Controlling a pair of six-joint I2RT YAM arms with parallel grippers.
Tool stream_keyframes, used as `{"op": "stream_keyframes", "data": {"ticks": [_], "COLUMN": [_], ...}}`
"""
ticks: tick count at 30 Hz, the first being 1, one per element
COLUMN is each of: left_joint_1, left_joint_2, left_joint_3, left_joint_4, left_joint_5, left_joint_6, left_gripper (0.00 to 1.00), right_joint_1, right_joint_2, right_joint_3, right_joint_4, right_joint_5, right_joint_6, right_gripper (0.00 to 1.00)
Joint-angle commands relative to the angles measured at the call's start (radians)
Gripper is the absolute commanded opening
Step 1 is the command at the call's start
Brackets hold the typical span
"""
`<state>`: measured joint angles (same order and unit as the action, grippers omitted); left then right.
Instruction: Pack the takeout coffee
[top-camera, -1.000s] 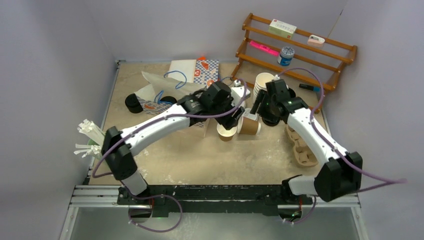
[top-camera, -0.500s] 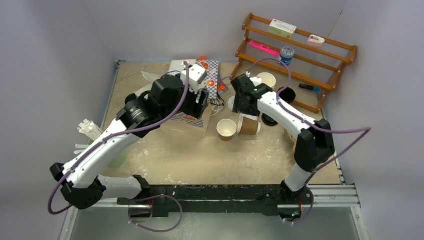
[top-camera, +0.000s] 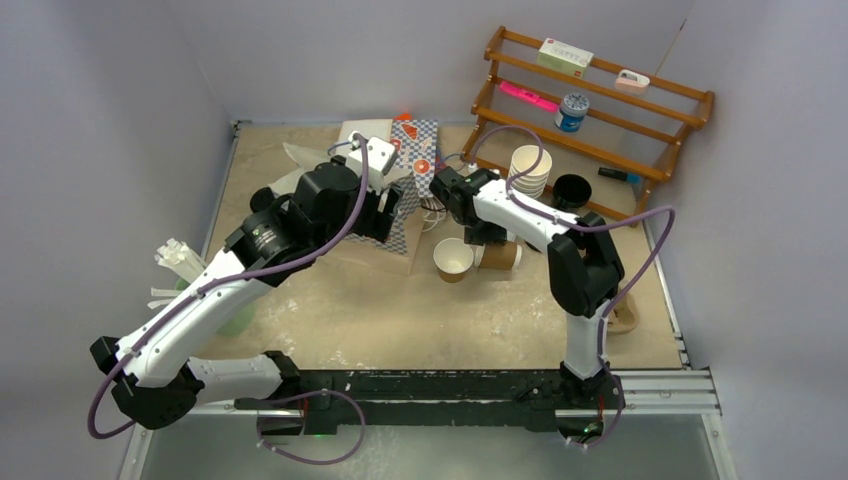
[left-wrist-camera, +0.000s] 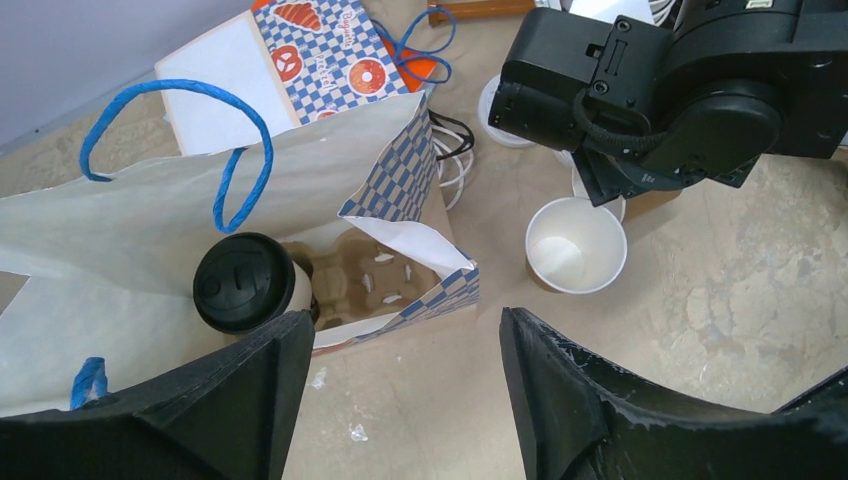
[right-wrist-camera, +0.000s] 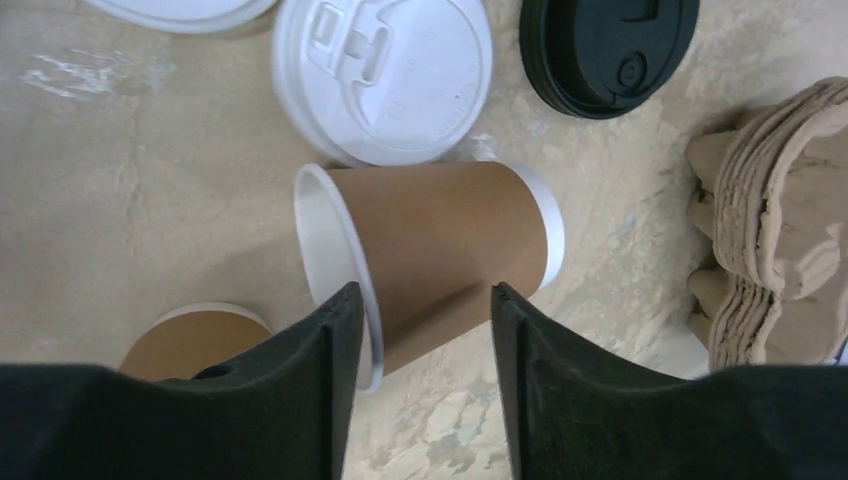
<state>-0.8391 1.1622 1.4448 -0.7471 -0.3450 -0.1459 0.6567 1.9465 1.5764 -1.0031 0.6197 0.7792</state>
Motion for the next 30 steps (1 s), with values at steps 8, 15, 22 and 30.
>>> {"op": "stream_keyframes", "data": {"ticks": [8,15,22,30], "left_joint_1": [0.004,0.005,0.004,0.005], "left_joint_2": [-0.018,-0.007,0.011,0.019], "left_joint_3": [-0.011,-0.005,-0.002,-0.012], "left_joint_4": [0.023,0.03,0.054,0.084], "left_joint_5": [0.001,0.017,0.054,0.108], "left_joint_6": [0.014,0.014,0.01,0.007], "left_gripper": [0.71,0.7,0.69,0.68], "right_joint_1": [-0.004,-0.148,-0.448,-0.654], "right_joint_2": [-0.135,-0.408,-0.615,-0.785], "right_joint_3": [0.06,-0.026,-0.094,-0.4], "right_joint_4": [-0.154,-0.144,-0.119,0.144], "right_joint_5": [-0.017,-0.146,-0.231,-0.63], "right_joint_6": [0.035,0.046,-0.037,-0.066], "right_gripper": [0.0,0.0,0.0,0.0]}}
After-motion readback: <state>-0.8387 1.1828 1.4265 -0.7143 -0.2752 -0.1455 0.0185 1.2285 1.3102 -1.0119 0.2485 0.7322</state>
